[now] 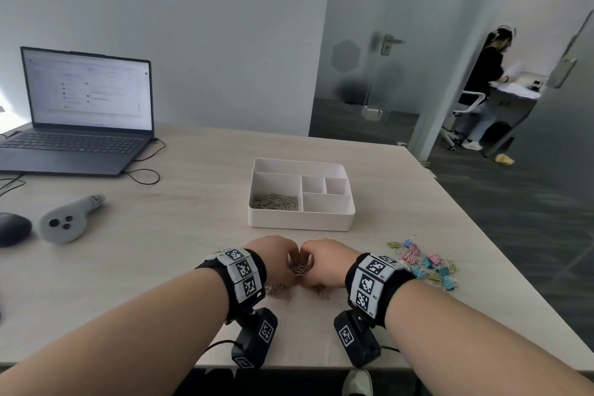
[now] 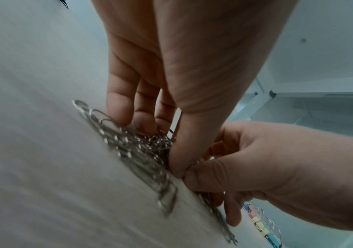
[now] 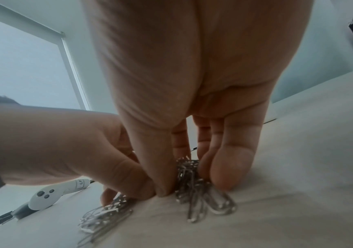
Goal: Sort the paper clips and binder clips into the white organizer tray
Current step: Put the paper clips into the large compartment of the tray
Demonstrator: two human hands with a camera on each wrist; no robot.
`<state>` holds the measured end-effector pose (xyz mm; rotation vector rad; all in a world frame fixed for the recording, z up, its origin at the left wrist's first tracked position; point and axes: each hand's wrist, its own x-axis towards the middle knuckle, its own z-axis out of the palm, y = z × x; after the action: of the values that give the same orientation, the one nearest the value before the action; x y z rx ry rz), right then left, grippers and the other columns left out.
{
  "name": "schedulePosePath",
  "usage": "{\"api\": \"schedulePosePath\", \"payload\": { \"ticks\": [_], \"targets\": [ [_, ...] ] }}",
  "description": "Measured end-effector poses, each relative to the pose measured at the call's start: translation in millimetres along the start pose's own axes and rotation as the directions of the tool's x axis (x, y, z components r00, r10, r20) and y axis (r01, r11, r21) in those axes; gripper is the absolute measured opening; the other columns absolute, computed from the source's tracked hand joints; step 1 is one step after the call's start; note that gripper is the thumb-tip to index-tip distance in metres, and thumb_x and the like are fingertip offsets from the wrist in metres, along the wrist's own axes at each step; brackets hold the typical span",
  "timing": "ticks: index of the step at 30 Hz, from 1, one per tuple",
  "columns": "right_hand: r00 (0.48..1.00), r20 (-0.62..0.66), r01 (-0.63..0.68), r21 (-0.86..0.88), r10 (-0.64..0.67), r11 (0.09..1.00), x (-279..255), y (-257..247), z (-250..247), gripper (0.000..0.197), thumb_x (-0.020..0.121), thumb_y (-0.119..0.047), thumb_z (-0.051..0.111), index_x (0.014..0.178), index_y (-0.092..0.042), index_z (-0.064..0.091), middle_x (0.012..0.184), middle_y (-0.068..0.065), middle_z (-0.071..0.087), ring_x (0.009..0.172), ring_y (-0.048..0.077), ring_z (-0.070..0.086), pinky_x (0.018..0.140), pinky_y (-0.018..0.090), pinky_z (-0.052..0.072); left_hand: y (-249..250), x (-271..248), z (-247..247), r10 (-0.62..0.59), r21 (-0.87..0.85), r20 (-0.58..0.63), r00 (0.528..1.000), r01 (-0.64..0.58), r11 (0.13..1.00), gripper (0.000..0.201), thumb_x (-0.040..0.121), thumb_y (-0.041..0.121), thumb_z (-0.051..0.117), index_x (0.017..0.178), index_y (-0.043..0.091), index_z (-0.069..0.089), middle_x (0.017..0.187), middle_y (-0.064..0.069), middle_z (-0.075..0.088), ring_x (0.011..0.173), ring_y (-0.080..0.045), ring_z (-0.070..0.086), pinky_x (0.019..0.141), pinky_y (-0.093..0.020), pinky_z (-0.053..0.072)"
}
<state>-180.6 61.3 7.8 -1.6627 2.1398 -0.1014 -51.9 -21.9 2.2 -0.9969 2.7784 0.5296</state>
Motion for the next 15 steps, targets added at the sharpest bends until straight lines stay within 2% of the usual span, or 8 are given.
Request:
{"api": "schedulePosePath", "payload": {
  "ticks": [3, 7, 11, 13, 15],
  "targets": [
    [1.0, -0.001, -0.006, 0.033, 0.006, 0.999, 3.3, -2.6, 1.4, 0.02, 0.076, -0.022, 0.071, 0.093, -0.02, 0.062, 0.092, 0.003, 0.065, 0.088, 0.026, 0.065, 0.07, 0.034, 0.055, 0.0, 2.6, -1.9, 0.001, 0.019, 0.001, 1.0, -0.001, 1.0, 0.025, 0.077, 0.036, 0.07, 0.098, 0.022, 0.069, 0.099, -0.001, 0.069, 0.092, -0.024, 0.064, 0.071, -0.027, 0.044],
    [1.0, -0.011, 0.001, 0.052, 0.0, 0.999, 5.0, -2.9, -0.4, 0.02, 0.077, -0.015, 0.067, 0.097, -0.015, 0.065, 0.094, 0.005, 0.067, 0.088, 0.026, 0.065, 0.071, 0.033, 0.054, -3.0, 5.5, -3.9, 0.01, 0.002, -0.007, 1.0, -0.01, 1.0, 0.025, 0.077, 0.029, 0.067, 0.099, 0.019, 0.071, 0.098, -0.003, 0.07, 0.092, -0.025, 0.065, 0.071, -0.027, 0.047],
    [1.0, -0.003, -0.009, 0.103, 0.009, 0.995, 5.5, -2.9, -2.4, 0.018, 0.078, -0.01, 0.065, 0.096, -0.016, 0.065, 0.088, 0.004, 0.063, 0.078, 0.024, 0.065, 0.061, 0.031, 0.053, -10.2, 5.9, -5.0, 0.026, -0.06, -0.03, 0.999, -0.027, 0.998, 0.027, 0.078, 0.024, 0.067, 0.104, 0.021, 0.072, 0.099, 0.0, 0.069, 0.092, -0.022, 0.065, 0.074, -0.026, 0.05],
    [1.0, 0.007, -0.018, 0.178, 0.017, 0.984, 6.0, -2.1, -3.6, 0.018, 0.079, -0.008, 0.064, 0.096, -0.015, 0.065, 0.088, 0.006, 0.065, 0.071, 0.024, 0.067, 0.057, 0.031, 0.056, -13.9, 7.1, -5.4, 0.026, -0.116, -0.042, 0.999, -0.03, 0.993, 0.026, 0.077, 0.022, 0.067, 0.103, 0.022, 0.073, 0.092, 0.005, 0.066, 0.085, -0.018, 0.063, 0.071, -0.025, 0.05],
    [1.0, 0.011, -0.018, 0.249, 0.016, 0.968, 7.6, 0.0, -4.4, 0.016, 0.08, -0.006, 0.063, 0.092, -0.016, 0.064, 0.084, 0.005, 0.064, 0.063, 0.022, 0.067, 0.049, 0.026, 0.053, -17.1, 8.7, -6.3, 0.022, -0.161, -0.052, 0.998, -0.03, 0.986, 0.023, 0.076, 0.023, 0.067, 0.099, 0.027, 0.073, 0.085, 0.009, 0.063, 0.077, -0.015, 0.062, 0.067, -0.024, 0.05]
  ]
}}
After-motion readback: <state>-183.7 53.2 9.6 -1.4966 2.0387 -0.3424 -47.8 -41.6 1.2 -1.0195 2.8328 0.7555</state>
